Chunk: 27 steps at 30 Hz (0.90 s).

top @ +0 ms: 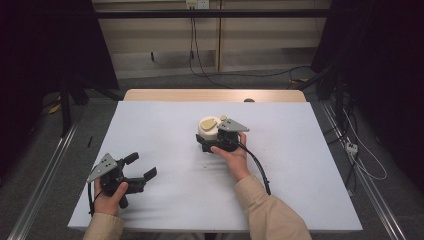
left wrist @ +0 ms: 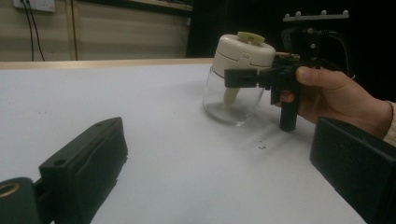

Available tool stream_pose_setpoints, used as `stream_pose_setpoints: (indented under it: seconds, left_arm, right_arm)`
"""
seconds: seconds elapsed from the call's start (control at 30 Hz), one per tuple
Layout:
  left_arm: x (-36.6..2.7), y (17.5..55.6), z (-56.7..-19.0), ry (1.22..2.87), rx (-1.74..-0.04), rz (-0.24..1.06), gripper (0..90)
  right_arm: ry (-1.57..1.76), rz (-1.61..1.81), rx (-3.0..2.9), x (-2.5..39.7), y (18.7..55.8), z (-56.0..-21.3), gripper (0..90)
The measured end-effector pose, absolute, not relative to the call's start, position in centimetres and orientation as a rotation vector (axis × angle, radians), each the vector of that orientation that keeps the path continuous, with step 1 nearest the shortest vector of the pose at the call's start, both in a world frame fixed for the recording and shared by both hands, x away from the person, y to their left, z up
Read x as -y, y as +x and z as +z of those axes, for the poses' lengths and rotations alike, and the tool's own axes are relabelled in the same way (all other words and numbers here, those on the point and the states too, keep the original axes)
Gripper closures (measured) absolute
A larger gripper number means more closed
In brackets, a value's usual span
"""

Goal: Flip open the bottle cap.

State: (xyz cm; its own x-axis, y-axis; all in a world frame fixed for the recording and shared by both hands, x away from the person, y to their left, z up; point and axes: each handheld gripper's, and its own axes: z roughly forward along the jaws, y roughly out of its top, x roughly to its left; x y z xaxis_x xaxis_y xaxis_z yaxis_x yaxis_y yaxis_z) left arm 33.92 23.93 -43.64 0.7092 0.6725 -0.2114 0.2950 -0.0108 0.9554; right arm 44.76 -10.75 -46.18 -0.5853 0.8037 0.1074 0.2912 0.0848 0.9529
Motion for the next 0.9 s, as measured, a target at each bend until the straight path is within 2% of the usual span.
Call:
stream_pose_setpoints:
  seconds: [0.43,0.9]
  left_arm:
    - [-21.9,35.4,-42.3,1.629,-0.861,0.375,3.1]
    - [-19.4,37.6,-41.4,1.647,-0.849,0.326,4.3]
  right_arm:
    - [1.073,1.510,-1.934,10.8,44.8,-46.1,6.5]
    - [1.079,1.504,-1.940,10.8,44.8,-46.0,6.5]
